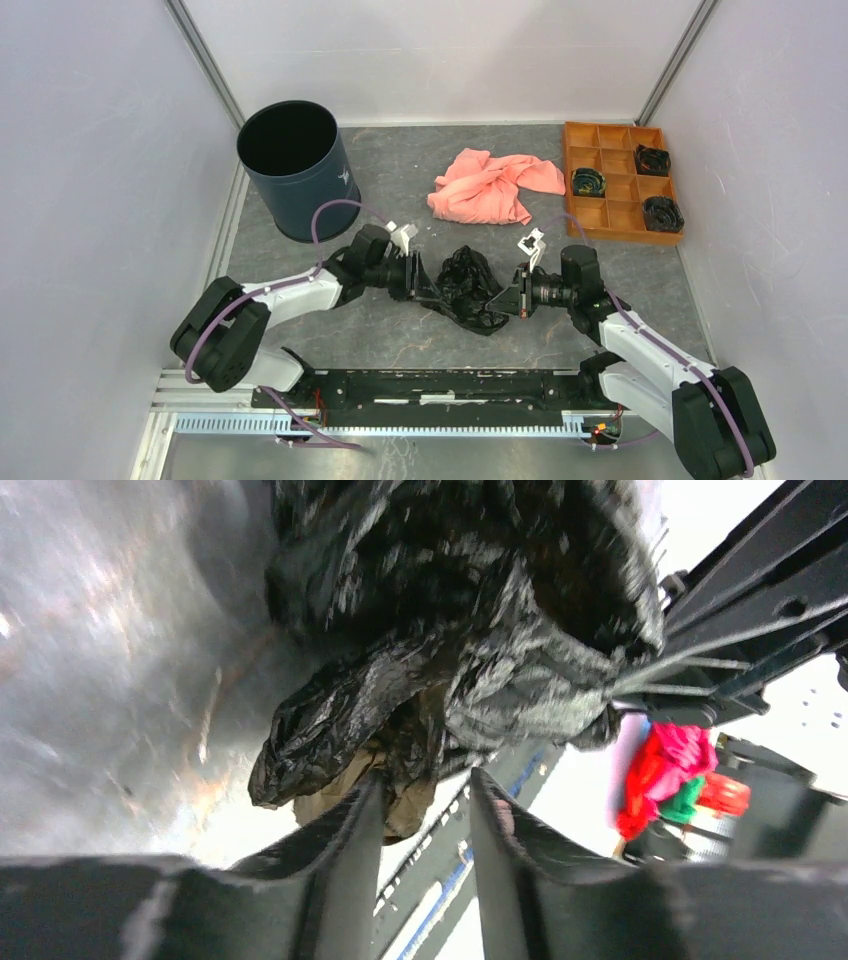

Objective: Put the trash bags into the trash bin

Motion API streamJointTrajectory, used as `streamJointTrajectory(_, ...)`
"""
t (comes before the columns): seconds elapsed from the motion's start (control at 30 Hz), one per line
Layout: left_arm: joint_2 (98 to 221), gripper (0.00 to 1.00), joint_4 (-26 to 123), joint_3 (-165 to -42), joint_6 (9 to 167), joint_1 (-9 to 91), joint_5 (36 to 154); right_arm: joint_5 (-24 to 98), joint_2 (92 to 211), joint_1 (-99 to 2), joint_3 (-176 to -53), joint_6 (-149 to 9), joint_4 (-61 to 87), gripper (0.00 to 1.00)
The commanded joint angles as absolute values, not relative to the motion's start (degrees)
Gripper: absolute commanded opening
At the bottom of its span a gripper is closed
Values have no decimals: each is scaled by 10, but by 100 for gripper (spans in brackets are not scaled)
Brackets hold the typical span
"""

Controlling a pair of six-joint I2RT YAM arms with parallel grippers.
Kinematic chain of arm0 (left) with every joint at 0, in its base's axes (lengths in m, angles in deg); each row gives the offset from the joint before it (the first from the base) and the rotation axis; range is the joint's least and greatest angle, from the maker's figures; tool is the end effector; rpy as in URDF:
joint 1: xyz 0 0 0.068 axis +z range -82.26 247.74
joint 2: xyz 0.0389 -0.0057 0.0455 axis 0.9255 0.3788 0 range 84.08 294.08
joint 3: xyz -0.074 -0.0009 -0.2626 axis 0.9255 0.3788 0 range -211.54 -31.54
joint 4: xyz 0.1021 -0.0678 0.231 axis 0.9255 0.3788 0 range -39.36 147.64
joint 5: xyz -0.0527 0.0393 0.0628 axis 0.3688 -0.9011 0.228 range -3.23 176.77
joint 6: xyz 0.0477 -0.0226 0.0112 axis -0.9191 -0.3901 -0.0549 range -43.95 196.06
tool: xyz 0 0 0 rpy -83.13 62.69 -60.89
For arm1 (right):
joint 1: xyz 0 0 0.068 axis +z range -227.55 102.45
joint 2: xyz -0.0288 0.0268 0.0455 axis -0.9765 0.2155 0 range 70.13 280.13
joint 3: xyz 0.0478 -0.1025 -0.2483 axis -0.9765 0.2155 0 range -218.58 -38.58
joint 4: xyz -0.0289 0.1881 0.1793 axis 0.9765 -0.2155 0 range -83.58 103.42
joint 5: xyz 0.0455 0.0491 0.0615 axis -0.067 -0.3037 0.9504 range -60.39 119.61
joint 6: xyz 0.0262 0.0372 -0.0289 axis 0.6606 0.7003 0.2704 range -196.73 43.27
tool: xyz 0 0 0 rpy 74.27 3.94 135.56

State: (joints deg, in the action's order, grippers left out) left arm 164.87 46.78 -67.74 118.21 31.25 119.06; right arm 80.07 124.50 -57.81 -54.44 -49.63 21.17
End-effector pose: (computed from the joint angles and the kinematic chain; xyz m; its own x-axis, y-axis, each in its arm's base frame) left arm 0.2083 -0.1779 0.1769 -0.9447 -0.0069 -0.3279 0.2619 0.5858 -0.7670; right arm 0.1585 0.0861 0.1730 -0.8106 0.0172 -0.5853 -0.5274 0.4129 0.7425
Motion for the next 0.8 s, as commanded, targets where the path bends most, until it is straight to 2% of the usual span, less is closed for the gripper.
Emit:
streamJointTrajectory(0.0,1610,36,364,-608,1225,309,1265,792,1250,-571,-569,-512,209,6)
streamJointTrajectory(0.1,1570,11,371,-592,1240,309,1265,771,1258,-554,-580,-509,209,4)
streamJointTrajectory(0.17,1528,3,374,-593,1258,309,1281,751,1269,-534,-597,-505,207,3)
streamJointTrajectory(0.27,1443,2,471,-628,1233,310,1253,721,1290,-491,-636,-505,200,3)
streamJointTrajectory(0.53,1254,2,804,-866,1039,310,1083,672,1411,-405,-803,-521,185,3)
streamJointTrajectory(0.67,1219,2,852,-920,1033,310,1087,674,1477,-388,-900,-530,185,4)
streamJointTrajectory(0.77,1214,2,813,-884,1078,310,1119,617,1512,-388,-959,-578,137,11)
